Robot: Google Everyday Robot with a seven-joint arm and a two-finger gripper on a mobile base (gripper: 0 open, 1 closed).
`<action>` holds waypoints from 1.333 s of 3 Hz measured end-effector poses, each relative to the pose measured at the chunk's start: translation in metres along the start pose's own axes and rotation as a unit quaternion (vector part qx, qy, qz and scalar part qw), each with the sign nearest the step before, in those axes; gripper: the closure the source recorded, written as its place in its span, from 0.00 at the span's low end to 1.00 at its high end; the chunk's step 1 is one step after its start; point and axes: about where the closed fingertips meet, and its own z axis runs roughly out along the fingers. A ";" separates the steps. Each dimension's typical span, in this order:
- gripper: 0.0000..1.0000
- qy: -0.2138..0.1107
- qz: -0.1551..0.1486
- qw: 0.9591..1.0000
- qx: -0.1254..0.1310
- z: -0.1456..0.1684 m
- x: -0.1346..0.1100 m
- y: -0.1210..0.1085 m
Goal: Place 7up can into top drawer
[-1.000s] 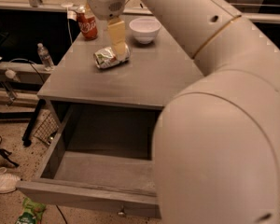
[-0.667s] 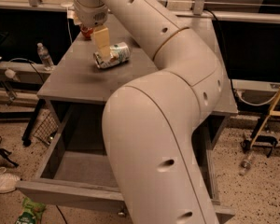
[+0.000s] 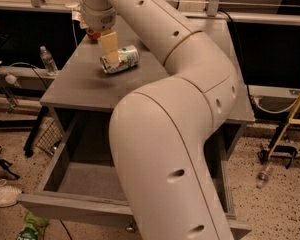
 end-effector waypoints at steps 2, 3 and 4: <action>0.00 0.020 0.028 0.999 -0.038 0.017 0.023 0.018; 0.00 0.023 0.048 0.997 -0.049 0.023 0.038 0.029; 0.23 0.013 0.072 0.996 -0.057 0.036 0.054 0.042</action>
Offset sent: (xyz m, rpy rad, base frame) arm -0.0042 -0.0613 -0.0286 -0.1226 0.1194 -0.1331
